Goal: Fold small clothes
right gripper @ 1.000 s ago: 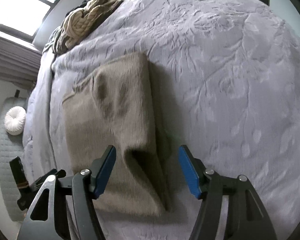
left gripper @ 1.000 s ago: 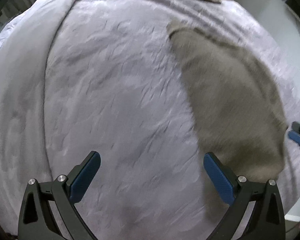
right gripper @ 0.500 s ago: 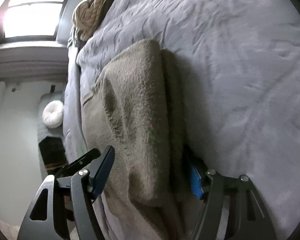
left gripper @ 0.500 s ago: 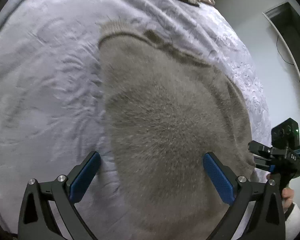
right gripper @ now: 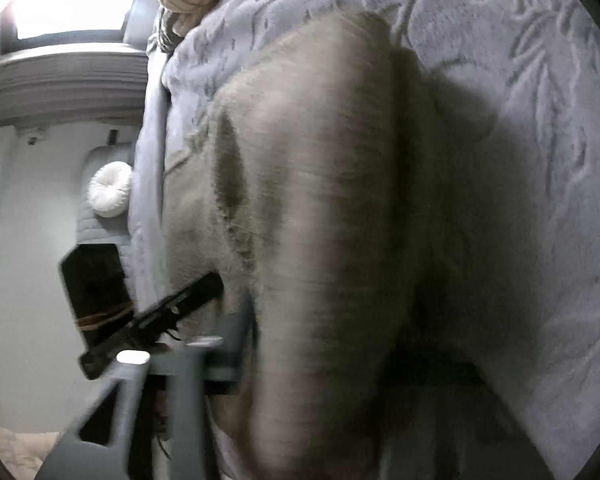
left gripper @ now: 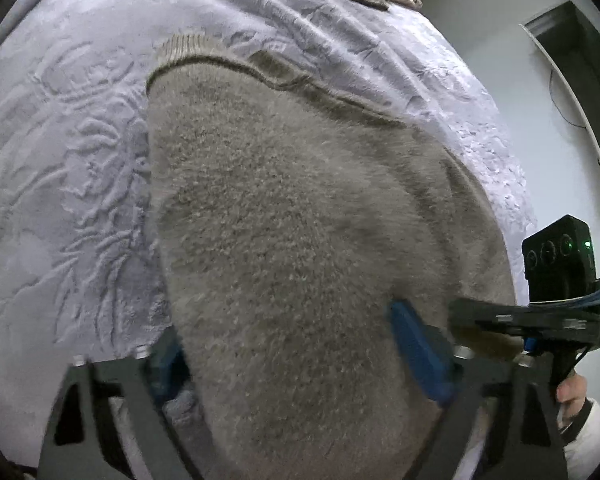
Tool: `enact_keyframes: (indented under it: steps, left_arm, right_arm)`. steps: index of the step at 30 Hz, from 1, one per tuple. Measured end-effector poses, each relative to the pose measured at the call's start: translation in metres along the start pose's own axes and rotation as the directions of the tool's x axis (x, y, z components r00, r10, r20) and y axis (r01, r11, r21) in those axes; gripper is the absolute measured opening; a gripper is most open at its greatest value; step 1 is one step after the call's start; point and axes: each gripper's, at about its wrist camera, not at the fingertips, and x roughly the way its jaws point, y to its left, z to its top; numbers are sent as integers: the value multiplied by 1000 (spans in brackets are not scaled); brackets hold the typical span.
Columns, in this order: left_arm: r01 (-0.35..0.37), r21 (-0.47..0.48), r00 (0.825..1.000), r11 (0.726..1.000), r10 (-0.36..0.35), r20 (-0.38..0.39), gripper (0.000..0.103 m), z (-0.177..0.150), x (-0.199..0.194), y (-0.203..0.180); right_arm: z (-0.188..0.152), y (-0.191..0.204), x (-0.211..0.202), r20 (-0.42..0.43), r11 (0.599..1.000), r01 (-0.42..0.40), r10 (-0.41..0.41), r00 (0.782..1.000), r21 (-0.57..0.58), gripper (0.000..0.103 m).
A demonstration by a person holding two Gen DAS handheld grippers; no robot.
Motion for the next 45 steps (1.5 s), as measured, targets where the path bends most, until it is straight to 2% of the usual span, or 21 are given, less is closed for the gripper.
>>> enact_keyframes:
  steps: [3, 5, 8, 11, 18, 22, 30, 32, 36, 40, 44, 45]
  left_arm:
    - [37, 3, 999, 999, -37, 13, 56, 1, -13, 0]
    - [53, 10, 998, 999, -53, 21, 54, 1, -23, -1]
    - [72, 22, 997, 997, -73, 37, 54, -1, -39, -4]
    - [94, 35, 994, 995, -95, 51, 54, -7, -61, -4]
    - [88, 57, 994, 995, -91, 62, 54, -31, -110, 9]
    - [65, 51, 996, 997, -68, 54, 54, -53, -133, 23]
    - [8, -47, 1000, 999, -9, -10, 54, -131, -170, 81]
    - [-9, -77, 999, 997, 6, -33, 54, -148, -166, 94]
    - [-87, -123, 995, 989, 80, -63, 54, -180, -155, 114]
    - [-101, -136, 995, 986, 99, -23, 54, -189, -172, 125]
    - [-154, -111, 986, 982, 160, 49, 54, -184, -203, 132]
    - [-162, -116, 983, 980, 170, 65, 54, -180, -207, 134]
  right_arm:
    - [-5, 11, -3, 31, 999, -31, 32, 999, -13, 31]
    - [-10, 20, -8, 46, 997, -73, 74, 996, -9, 30]
    - [-17, 36, -12, 58, 992, -125, 124, 991, 3, 30]
    - [-26, 54, -15, 56, 990, -139, 139, 989, -3, 31]
    - [-54, 91, -5, 26, 986, -168, 168, 985, -14, 31]
    - [-80, 109, 20, -22, 983, -182, 182, 983, -3, 31]
    - [-141, 125, 84, -144, 982, -181, 186, 972, 47, 31]
    - [-152, 124, 103, -181, 987, -151, 159, 971, 56, 31]
    - [-154, 131, 122, -219, 1000, -16, 14, 976, -9, 35]
    - [-147, 149, 113, -184, 987, 119, -137, 973, -106, 48]
    - [-152, 138, 81, -124, 972, 213, -224, 967, -95, 48]
    - [-158, 132, 71, -108, 969, 232, -241, 965, -85, 45]
